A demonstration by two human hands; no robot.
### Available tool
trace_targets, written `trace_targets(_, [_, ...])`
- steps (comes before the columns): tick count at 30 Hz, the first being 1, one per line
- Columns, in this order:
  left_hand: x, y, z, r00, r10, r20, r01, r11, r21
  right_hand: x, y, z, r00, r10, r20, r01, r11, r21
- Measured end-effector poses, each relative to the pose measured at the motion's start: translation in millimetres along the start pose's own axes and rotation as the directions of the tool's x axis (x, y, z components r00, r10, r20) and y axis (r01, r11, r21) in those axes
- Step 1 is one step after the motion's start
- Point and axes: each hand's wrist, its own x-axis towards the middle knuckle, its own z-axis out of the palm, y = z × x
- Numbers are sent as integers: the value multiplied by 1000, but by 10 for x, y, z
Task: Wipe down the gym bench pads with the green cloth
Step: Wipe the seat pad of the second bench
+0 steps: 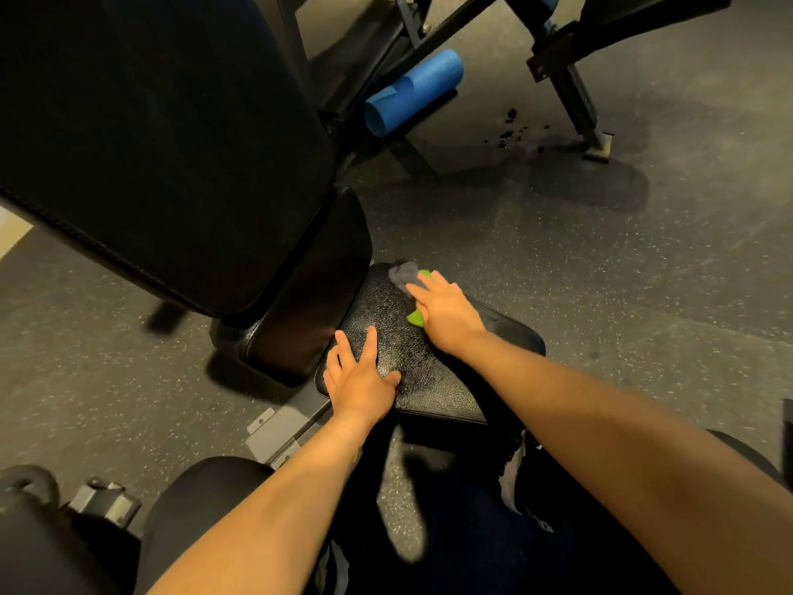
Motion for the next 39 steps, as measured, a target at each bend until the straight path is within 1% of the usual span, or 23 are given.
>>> trace_targets(2, [8, -11, 9, 1000, 1, -1, -1, 1000, -5, 90, -12, 12, 993, 121, 0, -121, 992, 24])
trace_targets(4, [11, -14, 20, 1000, 5, -10, -5, 1000, -7, 95, -70, 85, 986, 169, -2, -169, 984, 59])
trace_targets(7, [3, -29, 15, 999, 23, -23, -23, 1000, 9, -77, -190, 230, 994, 109, -25, -107, 992, 68])
trace_targets(10, [-48, -82, -4, 998, 61, -26, -60, 998, 33, -376, -349, 321, 999, 51, 10, -51, 996, 69])
trace_targets(13, [-119, -142, -26, 995, 100, -24, -100, 995, 3, -710, -485, 406, 997, -71, 9, 70, 995, 78])
trace_targets(15, [-176, -176, -18, 992, 127, -22, -127, 992, -20, -907, -555, 461, 993, -109, 32, 108, 993, 50])
trace_targets(18, [-308, -240, 0, 986, 162, -40, -162, 987, 5, -1000, -568, 470, 987, -132, 89, 131, 991, 21])
trace_targets(20, [-411, -314, -23, 992, 111, -64, -112, 994, -13, -899, -530, 421, 976, -169, 137, 176, 983, -42])
trace_targets(21, [-436, -343, -43, 995, 77, -71, -79, 997, -27, -798, -483, 392, 978, -164, 129, 174, 982, -71])
trace_targets(22, [-457, -386, -55, 997, 50, -63, -53, 998, -42, -713, -466, 365, 988, -110, 105, 119, 989, -86])
trace_targets(23, [-476, -433, -66, 998, 43, -45, -46, 997, -61, -649, -488, 336, 996, -23, 87, 31, 996, -82])
trace_targets(25, [-475, -514, -90, 997, 81, -13, -82, 992, -92, -580, -602, 352, 992, 112, 61, -109, 993, -50])
trace_targets(26, [-482, -558, -106, 994, 108, 0, -108, 991, -85, -589, -687, 406, 988, 139, 64, -137, 990, -30])
trace_targets(27, [-480, -588, -125, 992, 125, 11, -124, 988, -89, -627, -761, 466, 988, 137, 65, -136, 991, -11])
trace_targets(29, [-522, -631, -147, 994, 102, 33, -94, 976, -195, -782, -889, 617, 994, 65, 93, -66, 998, 12])
trace_targets(31, [-589, -603, -115, 998, 53, -26, -58, 929, -365, -951, -937, 708, 991, -3, 137, -2, 999, 36])
trace_targets(33, [-703, -597, -57, 990, -45, -137, -36, 841, -541, -1080, -990, 770, 988, -70, 138, 60, 995, 78])
trace_targets(35, [-807, -607, 13, 971, -145, -192, -23, 740, -672, -1167, -1063, 757, 982, -117, 151, 103, 990, 100])
trace_targets(36, [-831, -626, 61, 969, -178, -172, -1, 690, -724, -1181, -1091, 743, 977, -131, 166, 116, 989, 96])
trace_targets(37, [-826, -631, 99, 972, -201, -119, 35, 627, -778, -1166, -1110, 702, 973, -136, 185, 121, 989, 90])
trace_targets(38, [-819, -643, 123, 975, -219, -35, 91, 538, -838, -1147, -1155, 660, 970, -139, 201, 123, 988, 90])
trace_targets(39, [-811, -646, 125, 972, -225, 70, 161, 416, -895, -1130, -1215, 614, 967, -140, 211, 121, 988, 101])
